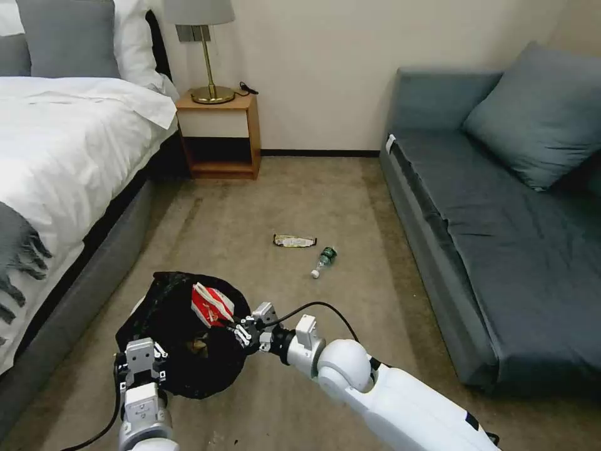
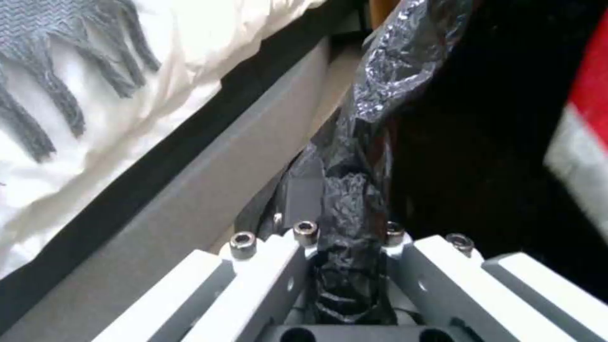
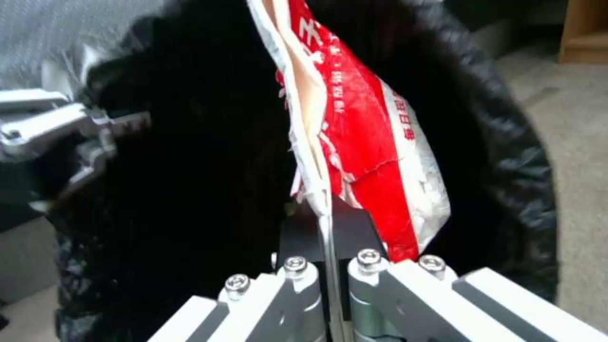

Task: Pick up the trash bin, then pick up the garbage on the floor and place it into the trash bin.

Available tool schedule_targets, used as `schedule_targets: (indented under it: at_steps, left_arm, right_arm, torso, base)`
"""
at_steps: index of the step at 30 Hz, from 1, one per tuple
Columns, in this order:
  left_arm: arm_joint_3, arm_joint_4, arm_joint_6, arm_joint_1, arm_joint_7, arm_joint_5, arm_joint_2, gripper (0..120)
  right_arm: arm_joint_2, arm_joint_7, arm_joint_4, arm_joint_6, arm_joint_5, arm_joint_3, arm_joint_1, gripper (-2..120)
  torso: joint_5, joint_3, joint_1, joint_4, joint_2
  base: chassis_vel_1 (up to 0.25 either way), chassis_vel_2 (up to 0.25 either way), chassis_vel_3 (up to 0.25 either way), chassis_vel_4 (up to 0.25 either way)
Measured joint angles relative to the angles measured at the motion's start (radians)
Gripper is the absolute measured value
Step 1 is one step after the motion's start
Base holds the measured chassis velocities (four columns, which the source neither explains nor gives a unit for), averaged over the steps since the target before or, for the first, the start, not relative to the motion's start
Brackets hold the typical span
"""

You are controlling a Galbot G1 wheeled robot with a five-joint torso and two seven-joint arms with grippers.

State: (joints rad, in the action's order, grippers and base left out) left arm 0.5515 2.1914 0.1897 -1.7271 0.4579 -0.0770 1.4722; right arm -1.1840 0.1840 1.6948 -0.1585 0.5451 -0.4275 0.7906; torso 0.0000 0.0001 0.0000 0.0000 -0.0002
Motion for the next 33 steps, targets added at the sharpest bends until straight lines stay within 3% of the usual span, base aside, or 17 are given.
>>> schedule_targets:
  at_steps: [4,12,14,16,22,24,28,33]
  left_arm:
    - [-0.005,0.0,0.0,0.003,-0.002,-0.003,0.004,0]
    - [-0.009,-0.001,-0.001,0.009,-0.006,-0.005,0.005,0]
    - [-0.009,-0.001,-0.001,0.01,-0.006,-0.005,0.005,0]
    - [-0.009,-0.006,-0.001,0.013,-0.007,-0.005,0.006,0]
    - [0.002,-0.02,-0.005,0.017,-0.006,-0.005,0.005,0]
    - [0.004,-0.022,-0.006,0.017,-0.006,-0.005,0.004,0]
    - [0.021,-0.035,-0.011,0.024,-0.002,-0.002,0.003,0]
    - [0.028,-0.037,-0.011,0.029,-0.001,-0.002,0.002,0]
  right_arm:
    - [-0.002,-0.001,-0.016,0.001,-0.011,-0.009,-0.004,1]
    - [-0.002,-0.012,-0.027,0.008,-0.025,-0.012,-0.003,33]
    - [-0.002,-0.012,-0.027,0.008,-0.025,-0.012,-0.003,34]
    - [-0.004,-0.014,-0.021,0.011,-0.026,-0.006,0.002,48]
    - [-0.001,-0.019,-0.012,0.024,-0.03,0.012,0.018,70]
    - [0.0,-0.02,-0.01,0.025,-0.03,0.015,0.019,71]
    - [0.012,-0.026,0.002,0.052,-0.019,0.053,0.043,92]
    - [0.01,-0.055,0.002,0.083,-0.008,0.089,0.063,99]
  torso:
    - [0.0,0.0,0.0,0.0,0.0]
    - [0.0,0.0,0.0,0.0,0.0]
    - [0.0,0.0,0.0,0.0,0.0]
    - [0.0,0.0,0.0,0.0,0.0]
    - [0.0,0.0,0.0,0.0,0.0]
    - [0.0,0.0,0.0,0.0,0.0]
    - [0.0,0.0,0.0,0.0,0.0]
    - [0.0,0.0,0.0,0.0,0.0]
  base:
    - [0.0,0.0,0.0,0.0]
    - [0.0,0.0,0.0,0.0]
    - [0.0,0.0,0.0,0.0]
    - [0.0,0.0,0.0,0.0]
    - [0.0,0.0,0.0,0.0]
    - [0.0,0.0,0.0,0.0]
    - [0.0,0.0,0.0,0.0]
    - [0.0,0.0,0.0,0.0]
